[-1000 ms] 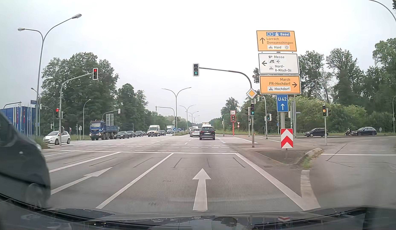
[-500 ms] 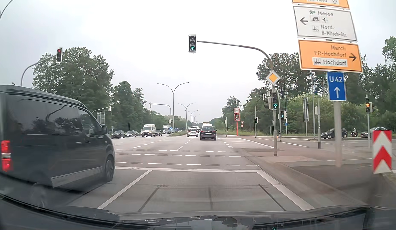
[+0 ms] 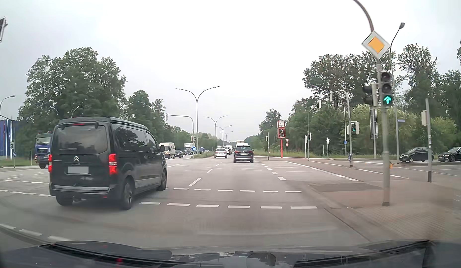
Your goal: Follow the waypoints while adhering to traffic rules and regulations
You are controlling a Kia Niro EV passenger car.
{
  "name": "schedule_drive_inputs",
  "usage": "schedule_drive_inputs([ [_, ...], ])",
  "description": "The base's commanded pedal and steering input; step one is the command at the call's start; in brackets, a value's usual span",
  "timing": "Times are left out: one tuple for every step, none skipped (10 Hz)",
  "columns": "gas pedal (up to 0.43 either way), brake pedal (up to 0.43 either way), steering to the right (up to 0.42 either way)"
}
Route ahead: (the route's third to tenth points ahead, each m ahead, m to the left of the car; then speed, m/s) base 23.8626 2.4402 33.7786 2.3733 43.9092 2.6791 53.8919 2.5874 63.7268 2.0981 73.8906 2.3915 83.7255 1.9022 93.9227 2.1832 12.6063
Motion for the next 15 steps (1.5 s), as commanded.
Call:
schedule_drive_inputs([
  [0.138, 0.000, -0.002],
  [0.118, 0.000, -0.002],
  [0.118, 0.000, -0.001],
  [0.110, 0.000, -0.001],
  [0.110, 0.000, -0.001],
  [0.110, 0.000, 0.000],
  [0.110, 0.000, 0.000],
  [0.110, 0.000, 0.000],
  [0.110, 0.000, 0.001],
  [0.110, 0.000, 0.003],
  [0.110, 0.000, 0.004],
  [0.110, 0.000, 0.003],
  [0.110, 0.000, 0.002],
  [0.110, 0.000, 0.002],
  [0.110, 0.000, 0.002],
])
